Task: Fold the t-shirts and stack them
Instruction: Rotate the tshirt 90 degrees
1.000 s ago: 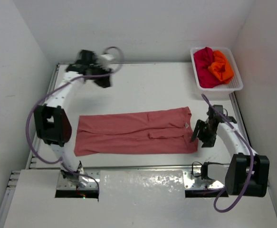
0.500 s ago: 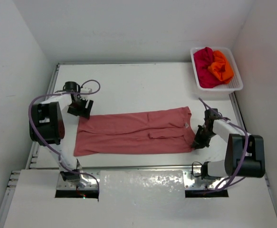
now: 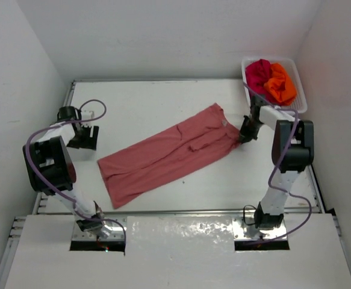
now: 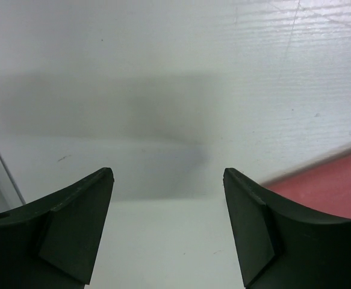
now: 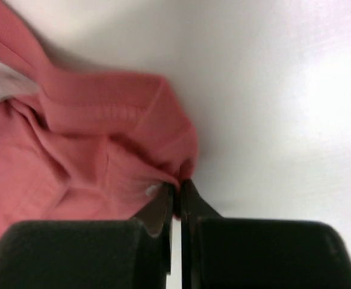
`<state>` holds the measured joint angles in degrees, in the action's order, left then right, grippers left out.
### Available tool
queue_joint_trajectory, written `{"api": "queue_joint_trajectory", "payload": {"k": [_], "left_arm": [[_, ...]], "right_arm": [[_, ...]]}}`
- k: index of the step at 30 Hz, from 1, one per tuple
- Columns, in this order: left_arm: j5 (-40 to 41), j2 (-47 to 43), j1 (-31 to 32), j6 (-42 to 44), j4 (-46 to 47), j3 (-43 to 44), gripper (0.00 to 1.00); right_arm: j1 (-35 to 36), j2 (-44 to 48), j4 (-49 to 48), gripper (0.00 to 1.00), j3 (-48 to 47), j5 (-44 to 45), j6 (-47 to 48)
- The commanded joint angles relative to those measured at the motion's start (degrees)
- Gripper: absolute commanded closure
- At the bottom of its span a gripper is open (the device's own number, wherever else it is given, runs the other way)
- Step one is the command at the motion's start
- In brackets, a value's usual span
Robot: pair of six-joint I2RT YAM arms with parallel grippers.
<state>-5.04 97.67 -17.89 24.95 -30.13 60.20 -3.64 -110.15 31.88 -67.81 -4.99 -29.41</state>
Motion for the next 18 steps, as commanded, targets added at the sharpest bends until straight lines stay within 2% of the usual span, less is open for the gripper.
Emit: {"api": "queue_joint_trajectory", "payload": {"k": [1,3,9,11,12,14,15,17,18], "left_arm": [[-0.67,-2.57,0.05,0.01,0.51,0.96,0.28],[-1.29,-2.74,0.14,-0.08,-0.45,1.84,0.28],[-2.6,-4.06,0.14,0.89,-2.74,2.46,0.28],[-2.61,-4.24,0.14,0.89,-3.09,2.46,0.28],[-2.7,-4.15,0.14,1.06,-3.44,2.55,0.28],[-2.61,-3.98,0.14,1.24,-3.53,2.72,0.28],[-2.61,-3.37,0.14,1.33,-3.88,3.25,0.28],[-3.13,-2.66,0.14,1.42,-4.67,4.39,0.28],[-4.27,-2.48,0.22,1.33,-5.89,5.18,0.28]], "right_arm": [[3.11,-11.34,0.28,1.0,-19.2,0.87,1.81],[4.94,-18.91,3.36,1.0,-29.94,1.91,1.2],[8.29,-31.52,9.77,1.0,-52.91,3.4,-1.0],[8.74,-30.49,9.61,1.0,-50.6,4.55,-1.61],[8.74,-28.82,7.87,1.0,-43.27,4.55,-2.14],[8.47,-24.87,-2.19,1.0,-36.19,4.91,-5.11],[8.47,-25.55,-3.3,1.0,-37.38,4.91,-5.48],[8.56,-32.27,2.63,1.0,-45.61,4.91,-4.7],[8.56,-34.5,5.27,1.0,-53.83,4.91,-4.26]]}}
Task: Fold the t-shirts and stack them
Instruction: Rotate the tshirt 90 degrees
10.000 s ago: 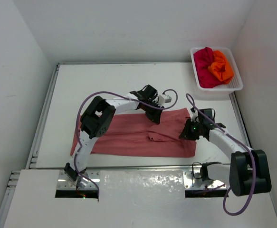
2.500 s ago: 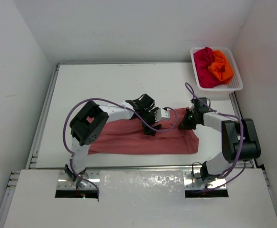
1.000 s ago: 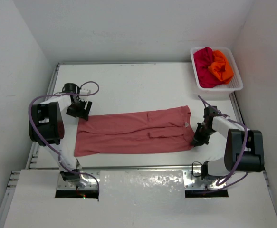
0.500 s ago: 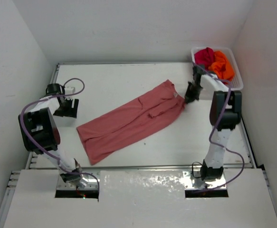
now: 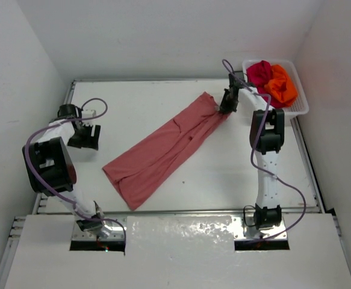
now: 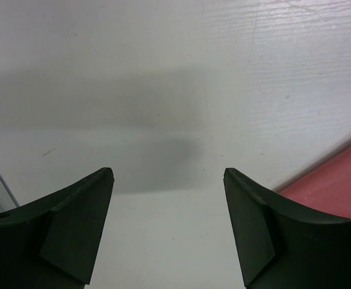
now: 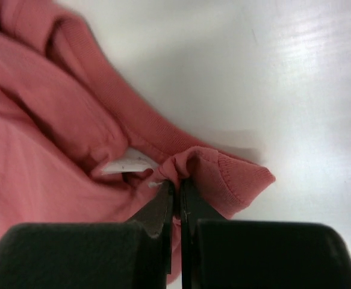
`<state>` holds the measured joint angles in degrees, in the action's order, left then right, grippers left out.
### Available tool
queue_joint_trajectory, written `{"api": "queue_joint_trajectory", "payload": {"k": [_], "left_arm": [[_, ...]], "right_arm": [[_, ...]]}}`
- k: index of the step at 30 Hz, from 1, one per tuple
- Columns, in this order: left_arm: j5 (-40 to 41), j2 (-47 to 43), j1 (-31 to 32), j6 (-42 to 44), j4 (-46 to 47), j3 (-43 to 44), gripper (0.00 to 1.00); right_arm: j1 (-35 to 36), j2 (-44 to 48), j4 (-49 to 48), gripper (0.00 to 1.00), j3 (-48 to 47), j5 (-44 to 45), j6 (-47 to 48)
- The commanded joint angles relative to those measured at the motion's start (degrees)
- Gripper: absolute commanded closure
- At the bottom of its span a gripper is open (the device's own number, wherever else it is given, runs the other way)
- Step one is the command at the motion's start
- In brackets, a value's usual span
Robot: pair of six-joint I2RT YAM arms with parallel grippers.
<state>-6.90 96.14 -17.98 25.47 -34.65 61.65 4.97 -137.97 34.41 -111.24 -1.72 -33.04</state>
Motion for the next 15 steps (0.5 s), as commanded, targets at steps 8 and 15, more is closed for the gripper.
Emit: {"api": "queue_joint_trajectory", "payload": {"k": [8,15], "left_arm": [[-5.22,-2.1,7.95,2.48,-1.91,3.31,0.28],[-9.45,-1.57,16.55,3.44,-0.77,-0.21,0.28]], "right_arm": [[-2.68,-10.29,-10.66,1.0,-12.86,1.99,0.43],[-0.4,-19.98,-28.08,1.0,-26.76,-7.18,-5.55]]}}
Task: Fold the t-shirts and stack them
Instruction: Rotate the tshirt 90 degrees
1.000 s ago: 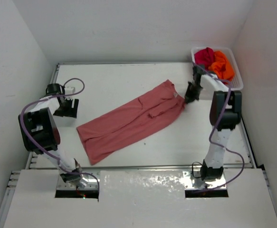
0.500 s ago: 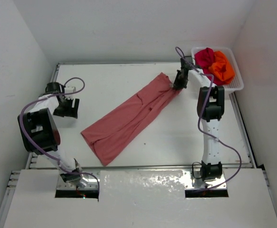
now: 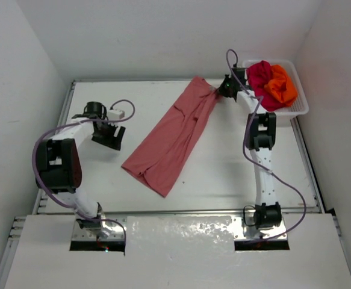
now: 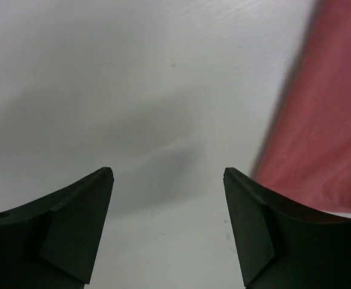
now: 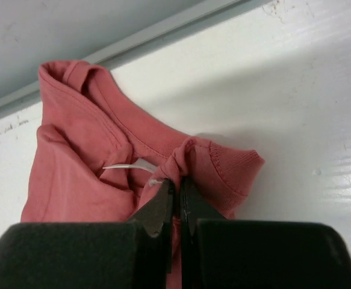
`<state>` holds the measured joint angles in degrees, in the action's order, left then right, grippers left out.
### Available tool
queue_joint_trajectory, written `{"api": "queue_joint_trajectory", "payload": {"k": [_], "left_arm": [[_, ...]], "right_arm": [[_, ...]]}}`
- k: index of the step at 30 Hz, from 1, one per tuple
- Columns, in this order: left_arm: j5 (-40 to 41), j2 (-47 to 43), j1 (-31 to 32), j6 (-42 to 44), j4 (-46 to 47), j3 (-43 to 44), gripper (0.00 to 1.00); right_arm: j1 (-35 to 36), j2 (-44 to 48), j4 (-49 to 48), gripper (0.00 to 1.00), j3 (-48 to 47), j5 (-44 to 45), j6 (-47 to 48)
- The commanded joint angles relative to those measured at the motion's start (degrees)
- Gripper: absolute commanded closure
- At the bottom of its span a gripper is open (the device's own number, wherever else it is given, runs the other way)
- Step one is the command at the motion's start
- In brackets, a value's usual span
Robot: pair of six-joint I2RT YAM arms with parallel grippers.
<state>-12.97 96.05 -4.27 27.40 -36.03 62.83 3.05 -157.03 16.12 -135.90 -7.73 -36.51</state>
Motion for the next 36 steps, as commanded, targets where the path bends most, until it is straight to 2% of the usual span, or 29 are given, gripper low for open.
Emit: {"api": "queue_joint_trajectory", "payload": {"k": [1,2,5,9,15,16,17,18,19,23,28,30,33,34,35,36], "left_arm": [[-3.46,-1.39,3.48,2.04,0.7,-1.48,0.28],[-3.12,-1.13,3.66,2.39,0.87,-1.31,0.28],[-2.5,-1.13,6.55,5.03,0.61,-0.6,0.28],[-2.23,-1.31,8.58,8.8,0.52,0.89,0.28],[-1.53,-2.01,10.16,9.25,0.35,0.54,0.28],[-1.44,-2.18,10.34,9.08,0.26,0.54,0.28],[-1.35,-2.18,10.42,8.99,0.26,0.45,0.28],[-1.35,-2.18,10.51,8.73,0.26,0.45,0.28],[-1.53,-2.1,10.51,8.73,0.09,0.45,0.28],[-1.36,-1.57,10.6,9.25,0.0,1.24,0.27],[-1.26,-0.25,10.69,9.6,-0.53,4.23,0.27],[-1.53,0.1,10.69,9.08,-0.36,5.11,0.27],[-2.41,0.36,10.69,8.11,0.17,5.55,0.27],[-3.37,0.37,10.6,7.85,0.43,5.55,0.27],[-3.98,0.45,10.51,7.06,0.61,5.64,0.27],[-4.6,0.45,10.43,6.88,0.7,5.9,0.27]], "right_arm": [[1.09,3.09,-11.79,1.0,0.69,2.33,-2.42],[0.73,5.57,-12.16,1.0,6.9,4.19,-2.42],[-1.37,12.0,-12.44,0.98,12.67,6.75,1.51],[-4.61,11.22,-2.43,0.94,6.96,6.5,6.36],[-6.48,14.12,2.14,0.85,10.04,5.88,10.49],[-6.56,14.3,3.29,0.8,10.04,6.23,10.58],[-6.56,14.56,4.09,0.69,10.82,6.67,10.76],[-6.56,15.26,3.57,0.57,11.52,5.8,11.11],[-6.56,15.44,2.96,0.4,12.31,4.75,11.89],[-5.95,14.74,0.59,0.12,10.23,-3.32,12.25],[-3.49,16.57,-2.15,0.1,8.37,-10.45,11.29],[-0.26,18.07,-1.71,0.11,9.15,-12.65,10.94],[4.31,23.95,2.05,0.14,15.29,-12.23,11.98],[5.38,28.75,2.86,0.16,21.92,-11.18,11.99],[6.61,31.5,4.43,0.19,25.99,-8.99,11.9],[9.06,34.22,5.14,0.28,29.95,-7.49,11.12]]}}
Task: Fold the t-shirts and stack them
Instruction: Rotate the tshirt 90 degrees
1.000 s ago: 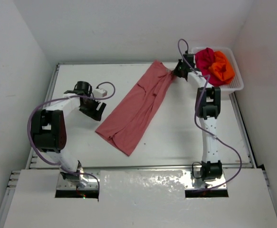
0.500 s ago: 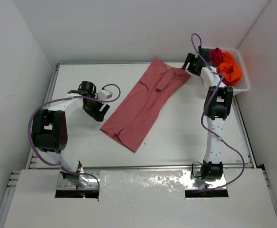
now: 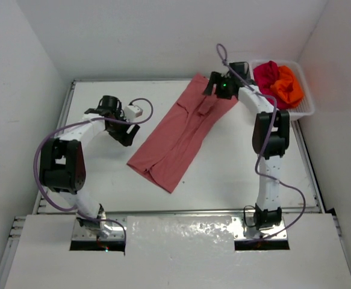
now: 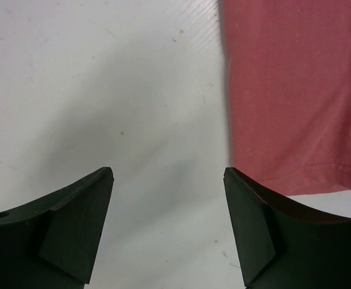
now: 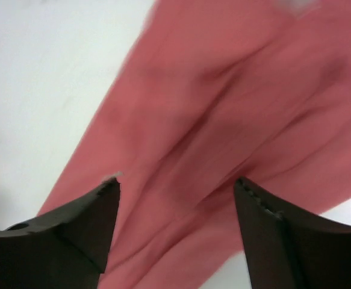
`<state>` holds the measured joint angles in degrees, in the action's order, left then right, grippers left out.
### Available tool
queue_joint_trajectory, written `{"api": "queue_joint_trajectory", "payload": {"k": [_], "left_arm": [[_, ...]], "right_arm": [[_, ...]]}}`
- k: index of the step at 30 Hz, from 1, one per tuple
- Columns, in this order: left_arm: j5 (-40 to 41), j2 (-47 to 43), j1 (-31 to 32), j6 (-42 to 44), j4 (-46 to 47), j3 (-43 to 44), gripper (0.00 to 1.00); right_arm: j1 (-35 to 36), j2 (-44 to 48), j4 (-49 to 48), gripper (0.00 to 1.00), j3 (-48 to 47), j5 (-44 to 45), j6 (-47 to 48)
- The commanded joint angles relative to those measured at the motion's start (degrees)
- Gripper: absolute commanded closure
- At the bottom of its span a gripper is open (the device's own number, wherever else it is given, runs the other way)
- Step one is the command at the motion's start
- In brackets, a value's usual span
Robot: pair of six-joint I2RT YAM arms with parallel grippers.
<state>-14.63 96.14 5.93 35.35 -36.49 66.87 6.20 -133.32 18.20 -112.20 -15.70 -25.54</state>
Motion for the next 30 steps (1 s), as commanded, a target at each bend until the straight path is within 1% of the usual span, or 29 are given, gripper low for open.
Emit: {"api": "queue_joint_trajectory", "payload": {"k": [1,3,4,5,6,7,8,9,10,11,12,13,15,16,17,18,19,20,22,25,26,30], "left_arm": [[-4.25,0.37,-0.04,-1.25,1.25,1.95,0.27],[-5.66,0.1,-0.13,-1.78,2.12,1.95,0.27],[-6.28,0.19,-0.74,-2.21,2.56,1.95,0.27],[-6.89,0.1,-1.1,-3.0,2.91,1.95,0.27],[-8.29,0.19,-1.62,-3.62,3.18,1.95,0.27],[-8.57,0.28,-2.67,-4.41,3.53,1.86,0.27],[-9.09,0.28,-3.2,-6.24,3.88,1.6,0.28],[-9.62,0.02,-3.82,-7.31,4.84,1.25,0.28],[-10.06,-0.25,-4.78,-8.36,5.37,0.81,0.28],[-9.89,-0.6,-5.05,-10.37,5.9,-0.59,0.28],[-8.93,-1.38,-5.23,-11.18,7.21,-1.3,0.28],[-8.14,-1.83,-5.23,-12.05,7.74,-2.09,0.28],[-6.3,-3.49,-5.23,-13.55,9.15,-4.37,0.28],[-5.5,-4.11,-5.23,-13.99,9.59,-5.08,0.28],[-4.54,-4.73,-5.32,-15.04,10.55,-6.48,0.28],[-2.87,-5.78,-5.41,-15.22,10.91,-7.01,0.28],[-2.34,-6.22,-5.41,-14.97,11.09,-7.45,0.27],[-1.63,-6.83,-5.49,-15.05,11.44,-8.07,0.27],[-0.22,-7.98,-5.58,-14.96,11.44,-8.16,0.27],[-0.22,-10.26,-5.67,-15.14,11.09,-8.95,0.27],[-0.31,-10.88,-5.58,-15.23,11.18,-9.3,0.27],[0.39,-13.69,-5.67,-15.05,11.62,-10.36,0.27]], "right_arm": [[7.06,16.1,3.94,0.3,14.47,2.24,-0.64],[11.45,21.93,5.53,0.32,22.08,9.44,-1.27],[12.86,24.83,6.23,0.31,28.29,12.51,-1.79],[14.09,30.34,6.41,0.31,31.49,14.89,-2.84],[16.11,32.83,6.24,0.32,34.48,15.61,-7.11],[17.0,35.38,5.45,0.34,41.55,15.44,-9.85],[19.36,40.02,2.66,0.37,45.63,14.83,-14.67],[20.95,42.07,1.33,0.37,49.32,14.3,-17.15],[22.61,43.91,-0.16,0.39,56.06,14.47,-19.0],[24.46,45.24,-3.4,0.39,58.91,14.56,-20.59],[27.52,46.73,-4.47,0.39,61.03,14.39,-22.52],[28.42,47.18,-5.53,0.39,64.18,14.12,-23.23],[30.27,47.54,-7.56,0.4,66.31,14.03,-24.38],[30.71,47.45,-8.61,0.41,69.19,13.43,-25.17],[31.41,47.27,-13.05,0.44,71.31,12.37,-27.87],[31.94,46.49,-16.67,0.45,75.94,10.89,-29.46],[32.64,45.7,-23.23,0.46,77.82,9.39,-30.78],[34.57,44.56,-24.77,0.48,78.97,9.55,-32.71],[36.25,40.71,-27.58,0.49,79.59,10.6,-34.31],[39.24,38.23,-33.82,0.5,81.35,12.44,-40.27],[40.81,37.96,-35.41,0.5,81.35,14.71,-42.64],[43.81,36.29,-31.48,0.49,78.64,17.55,-45.38]]}}
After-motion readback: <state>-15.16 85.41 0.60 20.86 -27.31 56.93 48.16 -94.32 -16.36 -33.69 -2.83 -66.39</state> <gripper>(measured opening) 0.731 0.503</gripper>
